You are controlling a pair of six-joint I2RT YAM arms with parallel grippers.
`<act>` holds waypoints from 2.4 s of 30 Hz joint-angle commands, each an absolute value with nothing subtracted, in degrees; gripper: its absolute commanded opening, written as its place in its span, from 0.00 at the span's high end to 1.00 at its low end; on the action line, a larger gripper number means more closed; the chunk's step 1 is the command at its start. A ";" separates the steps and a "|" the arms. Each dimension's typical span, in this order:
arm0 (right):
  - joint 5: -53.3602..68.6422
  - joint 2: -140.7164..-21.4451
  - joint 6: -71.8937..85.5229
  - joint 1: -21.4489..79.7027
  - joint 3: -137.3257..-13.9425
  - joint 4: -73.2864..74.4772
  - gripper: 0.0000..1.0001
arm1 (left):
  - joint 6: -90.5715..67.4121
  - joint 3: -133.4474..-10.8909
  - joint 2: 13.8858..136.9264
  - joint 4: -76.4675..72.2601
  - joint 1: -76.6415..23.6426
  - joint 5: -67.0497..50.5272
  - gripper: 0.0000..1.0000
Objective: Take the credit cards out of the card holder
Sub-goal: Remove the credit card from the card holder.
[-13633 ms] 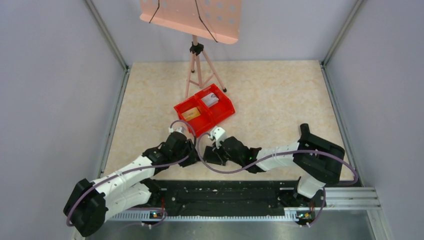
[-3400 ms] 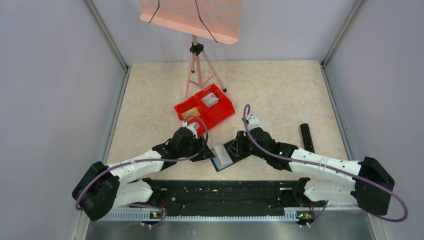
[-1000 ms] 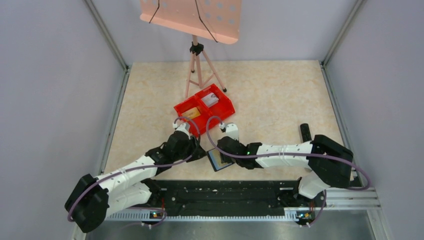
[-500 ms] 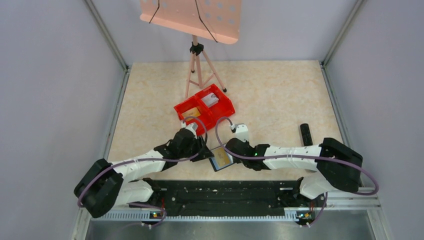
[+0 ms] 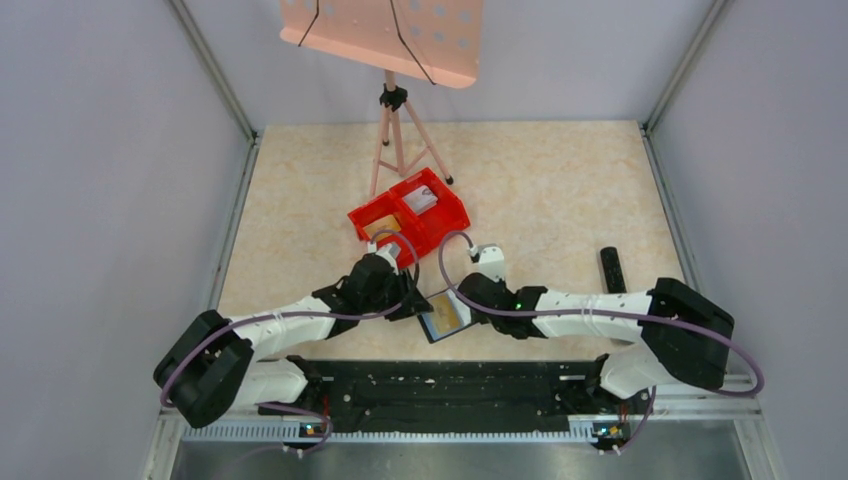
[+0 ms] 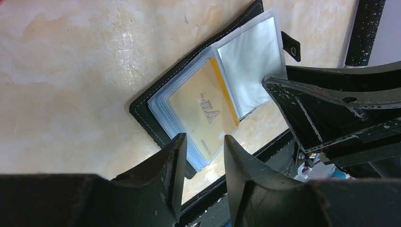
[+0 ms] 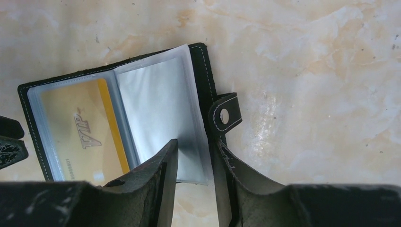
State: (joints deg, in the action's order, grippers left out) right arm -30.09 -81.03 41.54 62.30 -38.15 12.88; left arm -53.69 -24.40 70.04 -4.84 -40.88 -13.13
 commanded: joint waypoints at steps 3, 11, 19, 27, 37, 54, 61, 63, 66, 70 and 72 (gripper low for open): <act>-32.55 -79.53 40.33 61.37 -41.23 15.65 0.61 | -53.61 -26.54 70.50 -8.06 -41.18 -13.97 0.60; -32.89 -83.09 38.68 61.38 -45.61 18.90 0.69 | -53.53 -26.72 71.12 -8.57 -41.23 -14.44 0.60; -32.25 -87.06 36.83 61.41 -49.91 21.40 0.88 | -53.44 -26.12 70.92 -8.75 -41.22 -14.47 0.61; -34.42 -90.87 36.22 61.51 -53.15 25.56 0.85 | -53.09 -26.35 70.95 -8.69 -41.22 -14.58 0.61; -37.03 -95.03 35.96 61.80 -56.93 30.18 0.76 | -52.91 -25.85 70.34 -8.55 -41.26 -14.47 0.61; -25.56 -91.31 34.50 61.29 -52.77 17.69 1.00 | -52.34 -24.22 68.05 -6.48 -41.22 -12.75 0.62; -10.48 -84.16 34.94 55.23 -42.20 3.18 0.86 | -52.30 -22.68 67.47 -5.89 -41.24 -11.60 0.67; -6.81 -82.67 34.50 53.76 -39.78 -0.39 0.84 | -52.23 -22.43 67.74 -5.87 -41.23 -11.40 0.70; -0.51 -80.80 34.23 51.25 -36.22 -6.44 0.81 | -52.29 -22.32 68.50 -6.59 -41.23 -11.90 0.75; 10.16 -80.98 34.22 47.30 -33.24 -12.94 0.80 | -52.26 -22.62 69.52 -7.37 -41.23 -12.00 0.81; 13.09 -81.41 34.56 46.16 -32.34 -15.29 0.81 | -52.07 -22.83 70.34 -7.38 -41.22 -11.81 0.84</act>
State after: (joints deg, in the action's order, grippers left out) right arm 2.24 -82.39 34.85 48.47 -33.65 -4.95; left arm -52.86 -22.81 69.08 -5.19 -41.04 -12.38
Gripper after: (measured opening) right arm 0.194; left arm 0.184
